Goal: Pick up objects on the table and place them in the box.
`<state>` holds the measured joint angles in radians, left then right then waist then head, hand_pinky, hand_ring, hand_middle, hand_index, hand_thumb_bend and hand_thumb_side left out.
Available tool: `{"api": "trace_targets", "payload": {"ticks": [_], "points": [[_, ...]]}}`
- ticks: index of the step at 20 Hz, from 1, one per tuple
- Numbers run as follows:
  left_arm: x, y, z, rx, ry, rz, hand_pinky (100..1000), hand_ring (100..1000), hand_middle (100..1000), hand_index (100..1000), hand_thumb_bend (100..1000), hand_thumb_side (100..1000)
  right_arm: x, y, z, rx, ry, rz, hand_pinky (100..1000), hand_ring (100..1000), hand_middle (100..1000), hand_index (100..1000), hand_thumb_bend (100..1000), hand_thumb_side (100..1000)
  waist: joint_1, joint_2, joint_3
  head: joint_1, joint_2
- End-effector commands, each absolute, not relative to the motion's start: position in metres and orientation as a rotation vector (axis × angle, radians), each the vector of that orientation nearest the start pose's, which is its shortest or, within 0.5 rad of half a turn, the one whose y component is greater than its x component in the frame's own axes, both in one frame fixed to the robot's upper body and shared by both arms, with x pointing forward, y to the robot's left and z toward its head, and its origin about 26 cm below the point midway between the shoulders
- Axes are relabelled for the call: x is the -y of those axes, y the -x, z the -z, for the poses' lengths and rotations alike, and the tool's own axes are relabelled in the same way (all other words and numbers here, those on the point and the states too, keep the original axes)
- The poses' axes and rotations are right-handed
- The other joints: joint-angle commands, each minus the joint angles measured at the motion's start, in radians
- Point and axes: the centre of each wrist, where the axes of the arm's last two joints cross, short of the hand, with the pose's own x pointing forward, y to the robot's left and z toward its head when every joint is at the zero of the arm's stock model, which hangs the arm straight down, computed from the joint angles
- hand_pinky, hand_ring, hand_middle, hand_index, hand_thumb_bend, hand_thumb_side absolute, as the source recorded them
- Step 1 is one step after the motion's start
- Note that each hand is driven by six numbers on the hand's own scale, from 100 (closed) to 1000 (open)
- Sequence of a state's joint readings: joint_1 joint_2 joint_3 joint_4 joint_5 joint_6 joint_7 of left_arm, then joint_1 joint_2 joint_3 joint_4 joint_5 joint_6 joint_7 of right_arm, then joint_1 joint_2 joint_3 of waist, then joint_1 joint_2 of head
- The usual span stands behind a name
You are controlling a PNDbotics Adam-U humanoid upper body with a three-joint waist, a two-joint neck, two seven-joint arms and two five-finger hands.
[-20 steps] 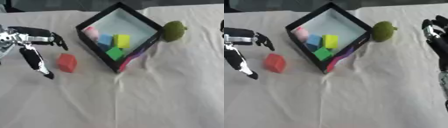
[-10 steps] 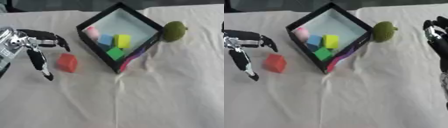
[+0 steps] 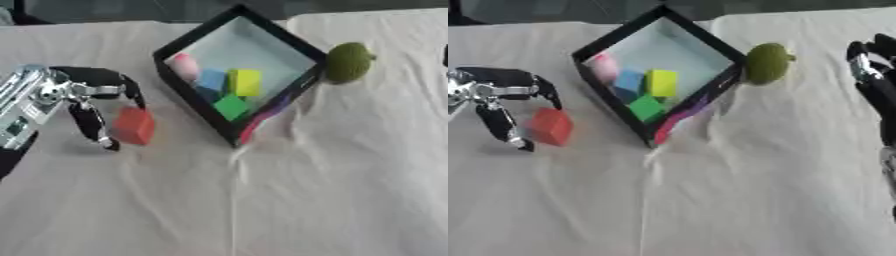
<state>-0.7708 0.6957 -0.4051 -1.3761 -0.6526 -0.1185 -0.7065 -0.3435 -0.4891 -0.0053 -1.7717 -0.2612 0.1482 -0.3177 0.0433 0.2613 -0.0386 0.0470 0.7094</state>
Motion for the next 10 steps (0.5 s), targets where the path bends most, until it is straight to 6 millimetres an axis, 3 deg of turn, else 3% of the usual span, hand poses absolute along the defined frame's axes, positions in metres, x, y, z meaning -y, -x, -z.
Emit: {"api": "trace_targets", "payload": {"ticks": [1,3,6,10], "points": [[-0.275,-0.415,-0.232,1.234,-0.745,1.846,781,775,655,667,392,100,0.307,-0.333,-0.193,2.002,0.306,-0.010,890,820,848,895,282,431,0.003,-0.006,0.001,0.005,-0.010],[-0.273,-0.413,-0.234,1.266,-0.764,1.834,749,729,588,565,325,100,0.306,-0.333,-0.193,2.002,0.306,-0.009,890,820,848,895,283,431,0.003,-0.006,0.000,0.006,-0.011],[-0.262,-0.401,-0.255,1.355,-0.827,1.863,734,704,563,509,322,100,0.307,-0.333,-0.193,2.003,0.312,-0.008,890,819,847,895,284,429,0.004,-0.006,0.001,0.006,-0.010],[-0.232,-0.366,-0.325,1.612,-0.871,1.878,738,708,567,503,320,100,0.308,-0.333,-0.196,2.014,0.317,0.001,889,819,847,895,281,427,0.003,-0.008,0.002,0.006,-0.007]]}}
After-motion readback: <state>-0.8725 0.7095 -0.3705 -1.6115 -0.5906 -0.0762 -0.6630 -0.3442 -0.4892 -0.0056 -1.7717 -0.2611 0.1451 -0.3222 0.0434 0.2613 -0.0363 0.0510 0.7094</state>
